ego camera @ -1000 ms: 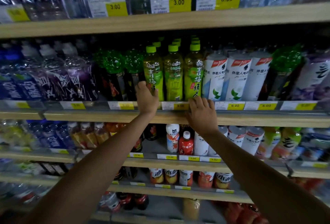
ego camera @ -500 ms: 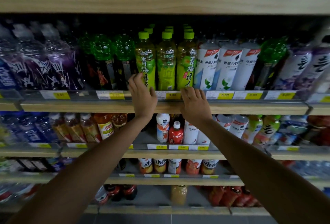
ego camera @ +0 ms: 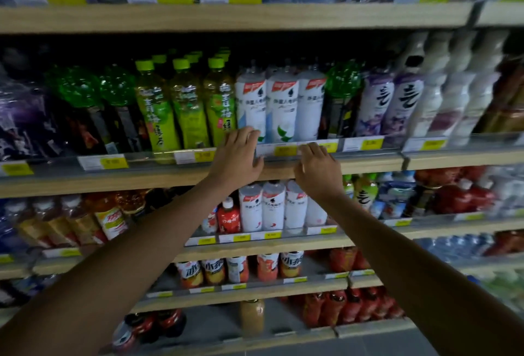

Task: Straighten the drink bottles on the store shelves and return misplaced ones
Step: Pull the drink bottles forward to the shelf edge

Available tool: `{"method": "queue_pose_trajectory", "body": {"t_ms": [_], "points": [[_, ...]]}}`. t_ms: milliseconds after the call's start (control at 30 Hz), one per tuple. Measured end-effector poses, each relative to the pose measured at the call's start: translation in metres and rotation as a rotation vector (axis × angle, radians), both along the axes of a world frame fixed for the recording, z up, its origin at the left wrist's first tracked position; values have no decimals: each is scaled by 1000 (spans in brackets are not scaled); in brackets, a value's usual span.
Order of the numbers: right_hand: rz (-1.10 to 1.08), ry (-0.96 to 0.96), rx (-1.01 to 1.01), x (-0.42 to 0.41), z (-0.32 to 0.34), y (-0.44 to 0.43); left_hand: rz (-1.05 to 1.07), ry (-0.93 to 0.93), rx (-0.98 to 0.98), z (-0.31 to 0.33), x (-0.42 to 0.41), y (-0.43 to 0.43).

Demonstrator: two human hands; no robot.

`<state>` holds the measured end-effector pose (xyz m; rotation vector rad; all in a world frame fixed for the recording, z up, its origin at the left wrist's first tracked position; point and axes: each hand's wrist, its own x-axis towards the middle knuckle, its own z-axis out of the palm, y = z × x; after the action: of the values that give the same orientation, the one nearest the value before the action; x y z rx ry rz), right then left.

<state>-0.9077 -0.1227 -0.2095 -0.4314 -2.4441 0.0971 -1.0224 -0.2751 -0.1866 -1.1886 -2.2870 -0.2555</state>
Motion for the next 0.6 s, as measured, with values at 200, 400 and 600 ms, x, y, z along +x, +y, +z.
{"method": "queue_pose_trajectory", "body": {"t_ms": [200, 400, 600], "points": [[-129, 69, -112, 28, 19, 67, 115, -13, -136, -10, 32, 68], [-97, 209, -105, 26, 40, 106, 142, 21, -94, -22, 34, 76], [-25, 361, -80, 3, 77, 116, 151, -7, -117, -21, 33, 81]]}}
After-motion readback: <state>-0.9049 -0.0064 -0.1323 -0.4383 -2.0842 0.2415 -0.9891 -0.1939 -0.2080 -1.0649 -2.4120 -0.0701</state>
